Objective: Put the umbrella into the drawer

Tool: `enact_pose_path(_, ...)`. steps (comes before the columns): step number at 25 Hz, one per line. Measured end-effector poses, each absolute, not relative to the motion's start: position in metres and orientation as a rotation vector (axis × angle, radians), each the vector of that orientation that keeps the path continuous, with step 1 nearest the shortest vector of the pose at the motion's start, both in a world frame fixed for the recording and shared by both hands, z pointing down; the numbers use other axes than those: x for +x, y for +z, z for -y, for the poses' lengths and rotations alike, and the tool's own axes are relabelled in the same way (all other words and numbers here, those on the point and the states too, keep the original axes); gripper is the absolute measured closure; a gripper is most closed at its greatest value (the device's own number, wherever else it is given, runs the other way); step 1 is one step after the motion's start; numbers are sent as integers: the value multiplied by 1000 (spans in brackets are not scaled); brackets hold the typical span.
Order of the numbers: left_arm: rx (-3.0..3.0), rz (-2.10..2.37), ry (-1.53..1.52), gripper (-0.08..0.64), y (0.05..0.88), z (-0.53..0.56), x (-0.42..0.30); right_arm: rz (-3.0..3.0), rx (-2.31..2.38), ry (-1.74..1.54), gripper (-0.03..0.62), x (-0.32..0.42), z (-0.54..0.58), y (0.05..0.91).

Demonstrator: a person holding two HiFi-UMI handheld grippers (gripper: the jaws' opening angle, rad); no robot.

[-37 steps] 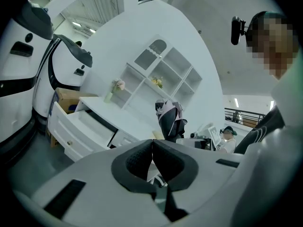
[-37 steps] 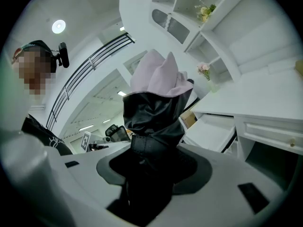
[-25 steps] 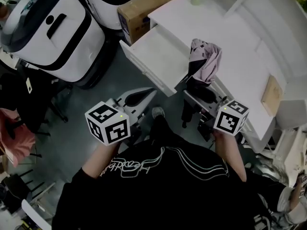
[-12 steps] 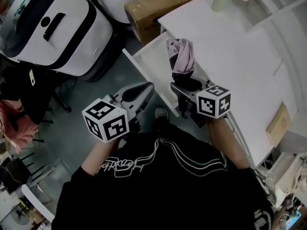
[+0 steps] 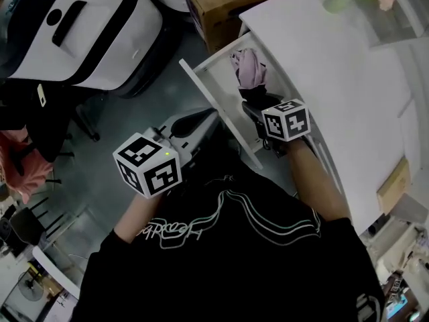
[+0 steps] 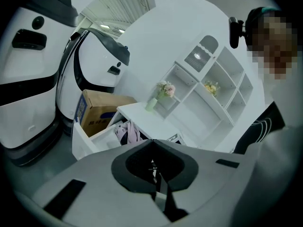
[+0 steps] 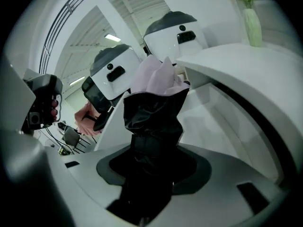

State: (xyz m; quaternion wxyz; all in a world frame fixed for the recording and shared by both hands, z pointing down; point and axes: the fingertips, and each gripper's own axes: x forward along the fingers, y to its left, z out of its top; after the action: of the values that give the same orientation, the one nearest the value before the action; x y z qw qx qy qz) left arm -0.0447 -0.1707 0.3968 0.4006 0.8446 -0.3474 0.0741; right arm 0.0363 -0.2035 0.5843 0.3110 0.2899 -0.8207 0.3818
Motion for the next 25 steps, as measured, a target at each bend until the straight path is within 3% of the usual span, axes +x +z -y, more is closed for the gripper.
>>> enact_pose_path(14, 2040, 800, 245, 540, 443, 241, -90, 1807, 847, 901, 373, 44, 245, 708)
enact_pose_path(25, 2011, 773, 260, 540, 462, 273, -114, 1793, 831, 798, 365, 40, 254, 725)
